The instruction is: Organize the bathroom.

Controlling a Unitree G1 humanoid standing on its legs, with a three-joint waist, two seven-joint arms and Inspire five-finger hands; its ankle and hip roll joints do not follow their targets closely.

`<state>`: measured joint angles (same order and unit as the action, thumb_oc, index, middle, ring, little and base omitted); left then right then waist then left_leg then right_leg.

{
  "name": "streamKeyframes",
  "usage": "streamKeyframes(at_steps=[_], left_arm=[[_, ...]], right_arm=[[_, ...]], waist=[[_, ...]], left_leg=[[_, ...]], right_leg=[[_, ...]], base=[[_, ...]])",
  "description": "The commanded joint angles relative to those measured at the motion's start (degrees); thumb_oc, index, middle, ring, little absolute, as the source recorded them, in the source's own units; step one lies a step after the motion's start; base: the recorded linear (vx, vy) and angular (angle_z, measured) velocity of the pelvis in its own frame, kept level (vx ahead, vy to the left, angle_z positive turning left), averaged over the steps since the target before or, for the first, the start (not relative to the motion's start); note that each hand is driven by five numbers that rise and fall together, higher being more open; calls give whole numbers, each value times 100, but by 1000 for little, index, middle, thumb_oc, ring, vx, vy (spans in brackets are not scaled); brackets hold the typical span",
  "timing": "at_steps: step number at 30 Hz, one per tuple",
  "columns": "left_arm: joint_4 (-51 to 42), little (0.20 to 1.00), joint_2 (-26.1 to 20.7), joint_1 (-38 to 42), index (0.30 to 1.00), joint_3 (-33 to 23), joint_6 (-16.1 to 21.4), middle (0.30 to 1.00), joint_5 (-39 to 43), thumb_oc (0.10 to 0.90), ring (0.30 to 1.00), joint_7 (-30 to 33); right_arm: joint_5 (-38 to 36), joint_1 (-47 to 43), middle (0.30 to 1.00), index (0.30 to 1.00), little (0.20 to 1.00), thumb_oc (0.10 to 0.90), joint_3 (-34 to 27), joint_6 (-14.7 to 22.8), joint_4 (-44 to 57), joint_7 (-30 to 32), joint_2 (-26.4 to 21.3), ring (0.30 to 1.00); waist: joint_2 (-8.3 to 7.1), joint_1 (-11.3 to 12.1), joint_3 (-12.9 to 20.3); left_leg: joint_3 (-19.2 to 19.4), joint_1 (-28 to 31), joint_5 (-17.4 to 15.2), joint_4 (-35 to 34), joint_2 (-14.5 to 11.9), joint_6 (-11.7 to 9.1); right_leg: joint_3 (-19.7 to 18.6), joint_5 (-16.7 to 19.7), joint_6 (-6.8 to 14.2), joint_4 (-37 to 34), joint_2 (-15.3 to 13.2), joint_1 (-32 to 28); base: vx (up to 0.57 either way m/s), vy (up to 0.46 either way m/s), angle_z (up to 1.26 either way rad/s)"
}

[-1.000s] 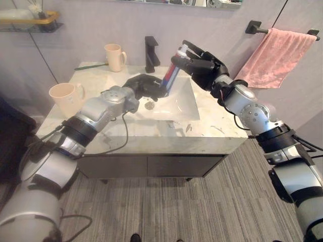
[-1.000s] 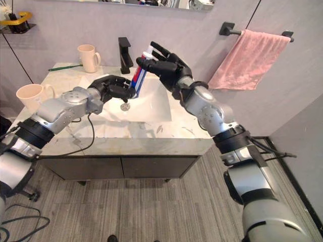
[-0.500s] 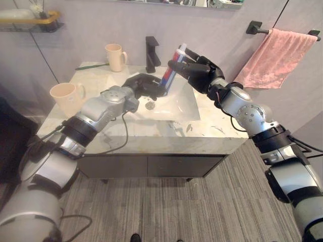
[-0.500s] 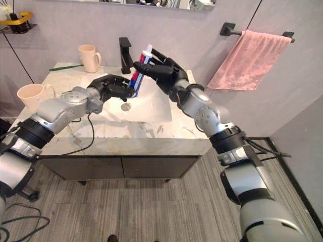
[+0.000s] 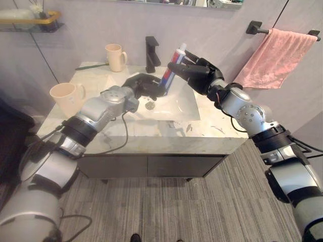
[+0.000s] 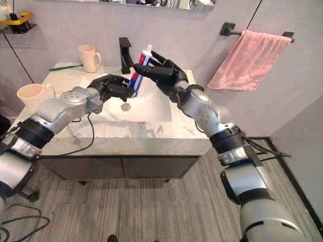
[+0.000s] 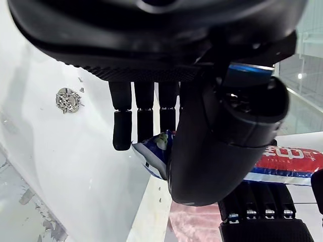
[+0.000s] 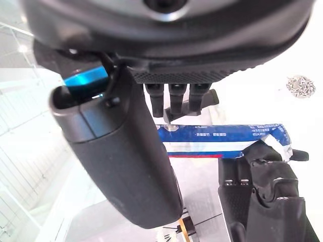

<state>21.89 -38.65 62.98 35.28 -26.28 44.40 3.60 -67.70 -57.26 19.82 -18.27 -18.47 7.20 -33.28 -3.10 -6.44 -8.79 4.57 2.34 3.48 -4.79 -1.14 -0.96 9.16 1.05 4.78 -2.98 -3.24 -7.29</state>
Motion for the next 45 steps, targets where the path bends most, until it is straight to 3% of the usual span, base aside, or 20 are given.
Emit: streamKeyframes(at_steps=[1,22,23,26,30,31,32,45], left_arm=[[-170,300,-125,436,300,-58,992,300,-56,400,300,81],[-53,300,-196,550,300,3,993,300,-5,400,300,14],[-47,300,-192,557,300,15,993,300,4,400,300,15],[-26,300,-179,554,300,19,999,300,6,400,300,6],[-13,300,-189,540,300,28,1042,300,30,400,300,3],[1,822,-189,540,822,26,1084,822,29,748,822,20],[26,900,-180,544,900,30,1128,900,47,800,900,8],[-77,900,-296,526,900,-18,1325,900,0,800,900,307]], right_arm=[[175,-515,900,900,900,800,-100,519,-319,-283,-77,900],[91,-619,900,900,900,800,-160,613,-415,-448,-301,900],[109,-624,787,787,787,725,-149,610,-423,-471,-301,787],[138,-626,300,300,300,400,-135,613,-409,-490,-282,300],[164,-636,300,300,300,400,-126,645,-441,-571,-318,300],[166,-645,300,300,300,400,-123,654,-445,-573,-320,300],[168,-652,300,300,300,400,-108,676,-445,-567,-310,300],[147,-665,300,300,300,400,-87,694,-393,-530,-348,300]], waist=[[69,-15,1031],[61,-50,1071],[61,-51,1075],[64,-53,1085],[62,-50,1083],[61,-47,1083],[59,-46,1080],[68,-27,1099]], left_leg=[[94,-64,-140,36,4,-51],[114,-57,-154,16,14,-49],[111,-58,-153,16,17,-49],[112,-58,-156,12,19,-48],[100,-54,-163,10,25,-44],[100,-56,-163,12,25,-47],[106,-52,-162,13,26,-45],[88,-45,-161,-4,31,-46]], right_leg=[[-294,-215,593,745,30,646],[-308,-193,597,707,41,645],[-311,-190,598,704,42,646],[-317,-192,597,692,44,643],[-318,-193,591,684,46,636],[-315,-192,592,681,44,634],[-309,-188,593,678,43,631],[-317,-189,583,683,50,632]], base=[[0,0,0],[0,0,0],[0,0,0],[0,0,0],[0,0,0],[0,0,0],[0,0,0],[1,-1,1]])
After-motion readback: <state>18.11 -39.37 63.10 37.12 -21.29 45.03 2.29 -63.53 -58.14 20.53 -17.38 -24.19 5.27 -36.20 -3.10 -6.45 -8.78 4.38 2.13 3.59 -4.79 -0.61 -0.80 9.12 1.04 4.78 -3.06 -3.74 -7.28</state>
